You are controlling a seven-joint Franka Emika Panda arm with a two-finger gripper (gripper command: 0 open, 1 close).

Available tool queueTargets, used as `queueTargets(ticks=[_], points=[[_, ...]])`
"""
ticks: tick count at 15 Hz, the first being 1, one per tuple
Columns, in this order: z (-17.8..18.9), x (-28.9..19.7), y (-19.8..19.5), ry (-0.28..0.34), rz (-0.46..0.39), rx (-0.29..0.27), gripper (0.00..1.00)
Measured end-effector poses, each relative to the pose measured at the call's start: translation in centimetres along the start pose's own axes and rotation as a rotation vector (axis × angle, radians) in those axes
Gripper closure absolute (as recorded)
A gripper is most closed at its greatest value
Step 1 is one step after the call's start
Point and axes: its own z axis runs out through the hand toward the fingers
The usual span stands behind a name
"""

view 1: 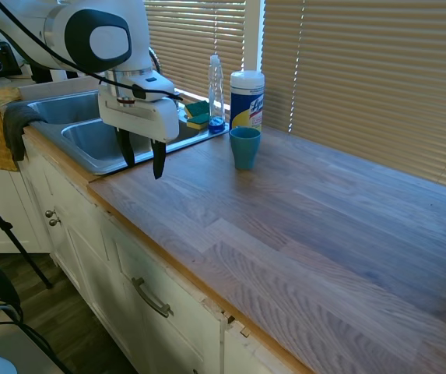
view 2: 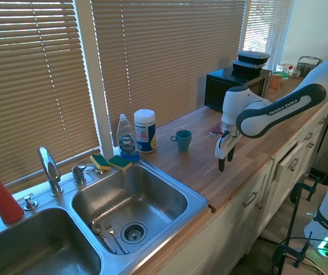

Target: Put the mug in the sink

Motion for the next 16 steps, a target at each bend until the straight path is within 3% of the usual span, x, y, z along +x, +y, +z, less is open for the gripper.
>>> queueTargets(ticks=[3,7,11,16], points=[[-0.5,0.2,-0.3,0.009,-0.001,0.010,0.00],[-5.4,2.7,-3.6,0.069,0.052,0.097,0.00],[-8.4,7.7,-8.2,0.115,0.137,0.150,0.00],[-8.3,14.8,-12.2,0.151,0.258,0.149,0.00]])
